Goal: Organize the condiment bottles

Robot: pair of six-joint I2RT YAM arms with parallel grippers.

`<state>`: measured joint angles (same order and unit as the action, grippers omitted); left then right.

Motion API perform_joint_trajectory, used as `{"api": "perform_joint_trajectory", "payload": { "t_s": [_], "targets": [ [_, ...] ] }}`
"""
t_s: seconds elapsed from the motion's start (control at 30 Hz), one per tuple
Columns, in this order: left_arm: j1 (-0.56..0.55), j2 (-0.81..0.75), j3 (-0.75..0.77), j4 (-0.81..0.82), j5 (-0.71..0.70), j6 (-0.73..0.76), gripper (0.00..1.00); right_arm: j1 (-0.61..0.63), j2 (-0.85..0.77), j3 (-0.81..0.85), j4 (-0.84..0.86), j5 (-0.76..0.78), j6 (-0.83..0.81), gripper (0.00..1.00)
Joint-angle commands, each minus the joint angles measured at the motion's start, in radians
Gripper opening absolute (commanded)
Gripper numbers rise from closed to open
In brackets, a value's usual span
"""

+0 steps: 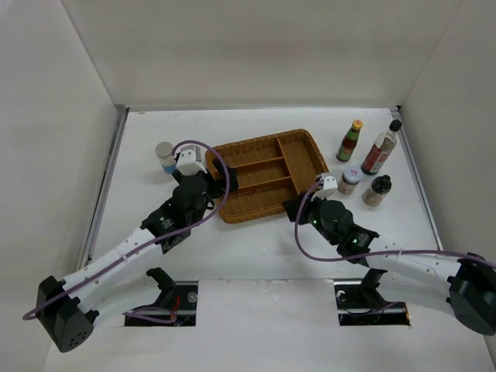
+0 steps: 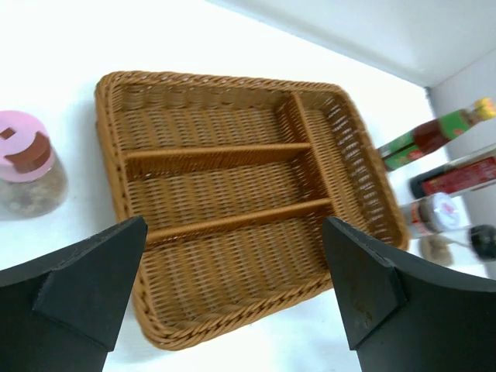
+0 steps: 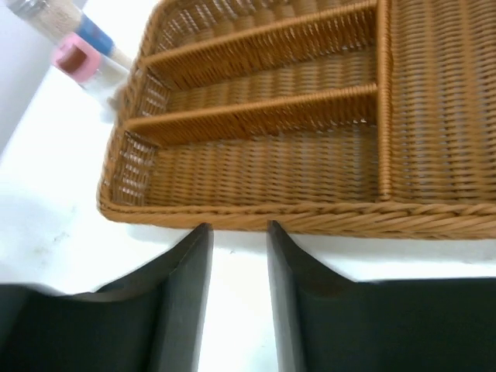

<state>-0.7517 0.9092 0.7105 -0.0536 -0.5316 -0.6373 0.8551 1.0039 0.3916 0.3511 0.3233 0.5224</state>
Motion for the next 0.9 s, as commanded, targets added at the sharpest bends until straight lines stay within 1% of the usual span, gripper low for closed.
{"api": "perform_joint_trajectory", "payload": {
  "t_s": [0.0,0.03,0.07,0.1,0.2,0.3,0.33,0.37,0.4,0.47,0.5,0.53,0.6,0.63,0.67,0.77,0.83,0.87],
  "targets": [
    [-0.007,0.011,0.030,-0.029,-0.051,0.031,1.00,0.012,-0.024,-0.005,0.101,-0.013,-0.005,0.49],
    [-0.004,0.007,0.024,-0.029,-0.070,0.037,1.00,0.012,-0.027,-0.005,0.101,-0.012,-0.005,0.58],
    [0.004,-0.004,0.015,-0.029,-0.083,0.047,1.00,0.014,-0.031,-0.008,0.101,-0.012,-0.004,0.64],
    [0.012,-0.015,0.004,-0.029,-0.096,0.062,1.00,0.018,-0.036,-0.010,0.104,-0.012,-0.004,0.66],
    [0.053,-0.029,-0.020,-0.023,-0.140,0.123,1.00,0.020,-0.036,-0.014,0.120,-0.012,-0.004,0.68],
    [0.091,0.006,-0.010,-0.040,-0.157,0.186,1.00,0.020,-0.031,-0.014,0.120,-0.012,-0.004,0.66],
    [0.097,0.020,-0.006,-0.041,-0.165,0.200,1.00,0.020,-0.030,-0.014,0.120,-0.012,-0.004,0.62],
    [0.105,0.031,-0.006,-0.037,-0.171,0.208,1.00,0.020,-0.028,-0.013,0.120,-0.012,-0.004,0.56],
    [0.116,0.045,-0.005,-0.031,-0.179,0.214,1.00,0.022,-0.022,-0.011,0.120,-0.012,-0.004,0.47],
    [0.140,0.077,0.003,-0.016,-0.182,0.220,1.00,0.022,-0.011,-0.010,0.120,-0.010,-0.007,0.32],
    [0.157,0.094,0.004,0.000,-0.171,0.223,1.00,0.022,-0.007,-0.007,0.115,-0.010,-0.007,0.27],
    [0.169,0.105,0.006,0.014,-0.165,0.226,1.00,0.022,-0.004,-0.002,0.109,-0.009,-0.007,0.24],
    [0.200,0.132,0.007,0.053,-0.131,0.243,0.99,0.025,-0.002,0.000,0.109,-0.001,-0.009,0.24],
    [0.214,0.144,0.007,0.069,-0.117,0.245,0.90,0.026,0.001,0.000,0.114,0.003,-0.010,0.26],
    [0.223,0.161,0.007,0.078,-0.117,0.245,0.84,0.028,0.004,-0.002,0.117,0.010,-0.010,0.33],
    [0.243,0.233,0.038,0.078,-0.131,0.245,0.83,0.028,0.006,-0.007,0.120,0.013,-0.012,0.59],
    [0.254,0.279,0.047,0.093,-0.156,0.243,0.83,0.028,0.006,-0.007,0.121,0.011,-0.012,0.67],
    [0.263,0.299,0.049,0.107,-0.166,0.242,0.82,0.028,0.006,-0.007,0.123,0.011,-0.012,0.68]
  ]
}}
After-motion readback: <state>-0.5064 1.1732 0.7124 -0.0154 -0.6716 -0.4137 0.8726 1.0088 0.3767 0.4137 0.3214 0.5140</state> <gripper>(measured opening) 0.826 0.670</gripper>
